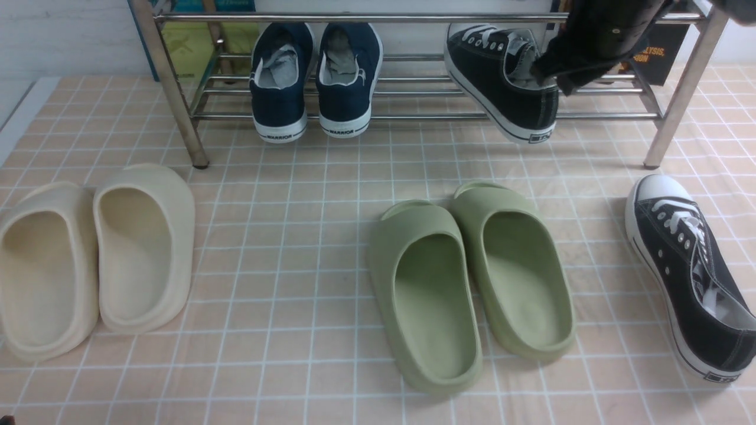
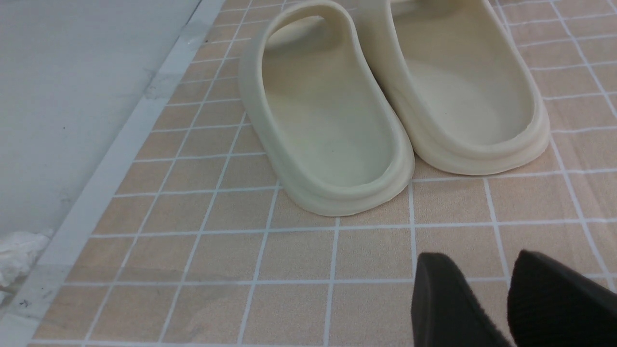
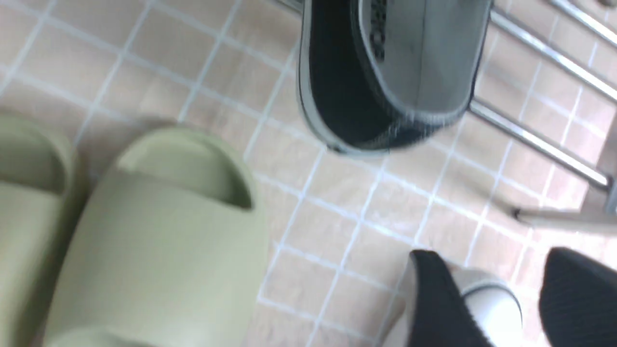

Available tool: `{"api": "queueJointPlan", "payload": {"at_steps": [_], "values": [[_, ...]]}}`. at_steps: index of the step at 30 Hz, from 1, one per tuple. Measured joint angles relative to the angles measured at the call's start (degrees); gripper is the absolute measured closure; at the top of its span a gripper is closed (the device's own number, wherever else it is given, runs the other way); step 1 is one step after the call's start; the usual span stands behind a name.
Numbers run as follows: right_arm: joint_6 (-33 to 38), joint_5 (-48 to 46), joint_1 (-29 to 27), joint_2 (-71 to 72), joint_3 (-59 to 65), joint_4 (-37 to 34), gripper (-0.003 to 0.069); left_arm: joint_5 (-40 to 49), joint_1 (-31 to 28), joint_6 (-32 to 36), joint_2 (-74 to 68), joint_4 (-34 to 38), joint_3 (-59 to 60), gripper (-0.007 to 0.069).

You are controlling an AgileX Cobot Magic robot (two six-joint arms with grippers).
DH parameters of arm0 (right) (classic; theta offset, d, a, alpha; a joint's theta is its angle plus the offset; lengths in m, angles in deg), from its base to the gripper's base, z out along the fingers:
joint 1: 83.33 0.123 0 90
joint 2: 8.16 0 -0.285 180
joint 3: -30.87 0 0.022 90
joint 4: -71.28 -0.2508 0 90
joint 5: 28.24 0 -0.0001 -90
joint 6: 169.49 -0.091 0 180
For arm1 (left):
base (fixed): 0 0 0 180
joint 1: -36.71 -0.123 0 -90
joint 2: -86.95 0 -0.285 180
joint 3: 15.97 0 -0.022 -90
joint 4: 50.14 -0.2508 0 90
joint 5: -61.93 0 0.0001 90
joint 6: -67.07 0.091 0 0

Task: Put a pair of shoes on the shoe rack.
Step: Use the right arm to put a shoe into the shoe rack

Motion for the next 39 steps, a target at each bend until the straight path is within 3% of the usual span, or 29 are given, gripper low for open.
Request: {"api": "queueJointPlan", "payload": {"at_steps": [3,6,10,23,29,35,39], "values": [[0.3,-0.8,0.0,0.3,0.5,-0.2,0.0441,0.0,0.0,0.0,0.0,0.0,0.0,0.0386],[0.3,-0.9,0.0,-0.1,3.3,-1.0,0.058,0.0,0.0,0.0,0.0,0.0,0.0,0.0386],[0.3,2.2,0.0,-2.5,6.5,-1.0,0.0673,0.0,0.0,0.0,0.0,0.0,0.0,0.0386],[-8.7,19.6,0.1,-10.6,7.7,0.9,0.0677,0.1,0.0,0.0,0.0,-0.1,0.0,0.0386],[-9.9,24.7,1.2,-10.4,7.7,-3.1,0.0676,0.1,0.0,0.0,0.0,-0.1,0.0,0.0386],[-8.3,22.0,1.6,-8.7,7.7,-3.9,0.0676,0.1,0.0,0.0,0.0,-0.1,0.0,0.0386],[-5.8,13.6,1.6,-4.4,7.7,-3.9,0.0676,0.1,0.0,0.0,0.0,-0.1,0.0,0.0386]]}}
